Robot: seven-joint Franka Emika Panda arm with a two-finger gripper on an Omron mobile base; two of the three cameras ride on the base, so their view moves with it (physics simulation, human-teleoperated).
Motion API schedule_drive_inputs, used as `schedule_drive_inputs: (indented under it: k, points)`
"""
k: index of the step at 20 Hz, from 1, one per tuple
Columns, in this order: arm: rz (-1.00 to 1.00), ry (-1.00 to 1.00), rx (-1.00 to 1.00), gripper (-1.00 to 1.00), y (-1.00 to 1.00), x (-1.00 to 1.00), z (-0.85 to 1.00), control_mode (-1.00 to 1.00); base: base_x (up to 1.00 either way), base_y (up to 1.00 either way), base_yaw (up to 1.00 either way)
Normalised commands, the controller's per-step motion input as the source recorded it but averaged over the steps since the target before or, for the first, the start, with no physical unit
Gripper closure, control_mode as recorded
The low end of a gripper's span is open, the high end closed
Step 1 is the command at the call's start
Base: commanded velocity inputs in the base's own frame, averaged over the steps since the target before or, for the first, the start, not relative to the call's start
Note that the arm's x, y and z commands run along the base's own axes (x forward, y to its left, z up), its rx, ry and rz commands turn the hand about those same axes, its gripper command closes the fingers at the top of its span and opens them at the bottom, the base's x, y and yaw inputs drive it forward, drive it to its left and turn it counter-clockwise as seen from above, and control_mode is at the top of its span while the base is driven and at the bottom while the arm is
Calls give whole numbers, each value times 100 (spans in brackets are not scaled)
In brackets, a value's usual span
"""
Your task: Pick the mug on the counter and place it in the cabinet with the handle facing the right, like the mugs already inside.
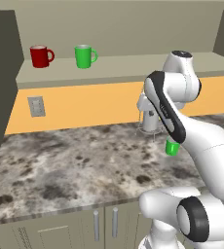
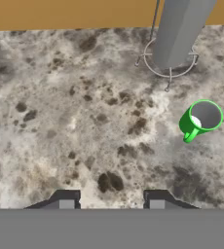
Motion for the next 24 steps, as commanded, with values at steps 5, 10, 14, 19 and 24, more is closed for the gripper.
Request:
schedule_drive_inputs:
  k: [5,10,14,19,24]
  points:
    - [-3,4,0,-100,-14,-12,-13,-100,0,0,0]
    - [-5,-2,0,-100,-23,-12,-22,-100,0,0,0]
    - [-14,-15,-2,-100,-12,-37,-41,-100,0,0,0]
    - [-29,-38,-9,-100,4,-11,-49,-100,0,0,0]
    - [-36,-33,-15,-100,-2,0,-67,-100,0,0,0]
